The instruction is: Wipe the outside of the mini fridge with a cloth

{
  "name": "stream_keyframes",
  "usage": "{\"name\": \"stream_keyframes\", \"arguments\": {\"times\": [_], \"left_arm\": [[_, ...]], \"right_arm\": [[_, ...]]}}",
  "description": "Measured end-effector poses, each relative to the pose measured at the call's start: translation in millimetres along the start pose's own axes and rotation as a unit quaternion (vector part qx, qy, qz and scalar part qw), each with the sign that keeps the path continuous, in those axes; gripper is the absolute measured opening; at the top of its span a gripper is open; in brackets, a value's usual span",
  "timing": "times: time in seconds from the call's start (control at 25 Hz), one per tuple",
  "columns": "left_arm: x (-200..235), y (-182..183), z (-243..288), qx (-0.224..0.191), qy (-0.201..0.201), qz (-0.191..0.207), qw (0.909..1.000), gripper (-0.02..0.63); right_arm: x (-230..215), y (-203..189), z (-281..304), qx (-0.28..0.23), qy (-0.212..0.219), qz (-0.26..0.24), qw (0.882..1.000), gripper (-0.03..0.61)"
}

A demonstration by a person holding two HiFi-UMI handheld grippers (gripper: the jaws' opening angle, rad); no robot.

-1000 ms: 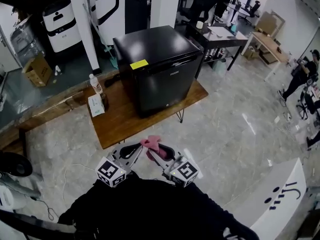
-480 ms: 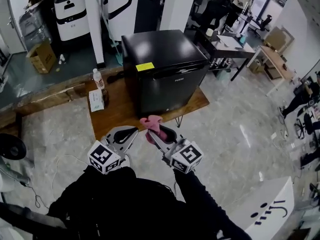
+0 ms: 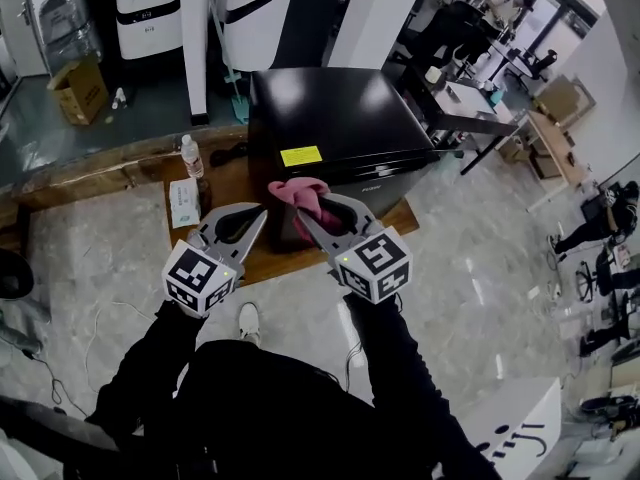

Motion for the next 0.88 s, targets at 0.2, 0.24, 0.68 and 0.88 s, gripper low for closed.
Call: {"name": "stream_keyframes", "arguments": {"times": [0.2,0.24,0.68,0.88], "left_arm": [[54.0,20.9,32.6,-0.018,0.033,0.023,0.9990,0.005],[61.4,23.1,40.1,-0.021,0.034,0.024,0.9989,0.005],[144.4,23.5,103.7,-0.025,0.041,0.017,0.9987,0.005],[151.5,30.9,128.4,-0.019,0.012,-0.002,0.9997,0.005]], "right_arm": [[-53.6,26.9,45.9,0.074,0.002,-0.027,0.997,0.118],[-63.2,30.0,53.2,0.083,0.003,-0.029,0.996,0.118],[-110.0,-7.3,128.0,0.260,0.053,-0.023,0.964,0.114],[-115.7,-7.0,134.3,0.265,0.070,-0.006,0.962,0.110]]}}
Point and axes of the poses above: the fingertips, and each gripper's own axes: z forward along the fingers, x to its left, y out of its top, the point moved 1 cm from there along -z, backward along the fingers, and after that the axes turned 4 degrees about y, right-handed, at the moved point
